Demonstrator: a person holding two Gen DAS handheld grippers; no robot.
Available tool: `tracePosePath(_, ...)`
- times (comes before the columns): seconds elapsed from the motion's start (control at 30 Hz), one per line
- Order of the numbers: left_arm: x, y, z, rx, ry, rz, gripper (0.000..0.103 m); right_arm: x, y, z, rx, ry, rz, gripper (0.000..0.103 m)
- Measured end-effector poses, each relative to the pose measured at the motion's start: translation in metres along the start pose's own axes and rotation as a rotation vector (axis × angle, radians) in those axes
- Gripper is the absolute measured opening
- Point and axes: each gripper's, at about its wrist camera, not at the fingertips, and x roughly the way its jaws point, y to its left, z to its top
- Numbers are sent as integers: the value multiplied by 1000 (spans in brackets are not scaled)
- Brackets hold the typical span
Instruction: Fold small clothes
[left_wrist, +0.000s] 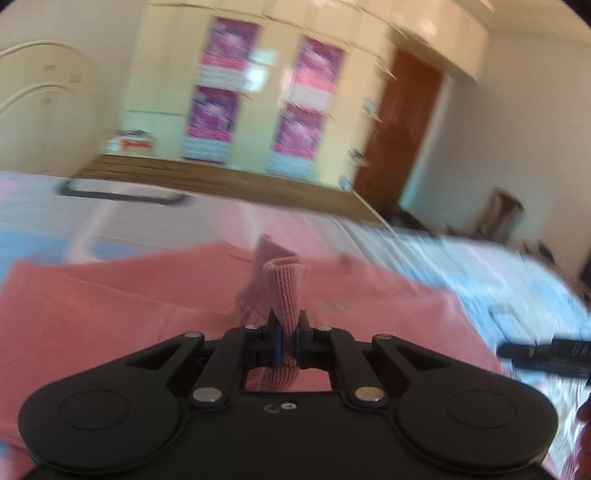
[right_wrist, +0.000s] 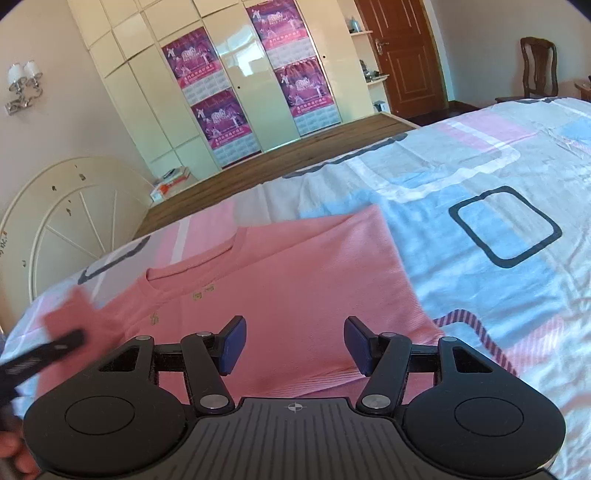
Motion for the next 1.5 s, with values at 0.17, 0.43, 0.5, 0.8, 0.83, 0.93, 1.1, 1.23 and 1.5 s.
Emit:
tracePosePath(0.17,53,-32,-25,108,170,-5,40,2,-9,1,49,41,56,59)
tracePosePath(0.43,-38,13,-29,105,-45,188,70,30,22,-8,45,136,240,59)
tracePosePath(0.5,-64,43,-41,77,-46,271,63,44,34,-14,51,174,281,59)
tracePosePath(0.8,-67,131,-75,-41,87,403,56,95,77,-29,1,273,320,26)
tracePosePath(0.83,-63,136,-75,-63,87,398,55,97,82,-29,-19,266,307,14)
tracePosePath(0.93,-54,139,-70,-44,81,411,42,98,95,-26,-92,254,297,5)
tracePosePath(1.1,-64,147,-74,-52,77,387,21,38,96,2,-192,14,272,5)
tracePosePath(1.23,-67,146,-74,-42,84,372,10,21,62,10,-270,-27,142,5)
tracePosePath(1.5,-68,149,-73,-53,92,362,10,35,29,-18,-210,78,108,5)
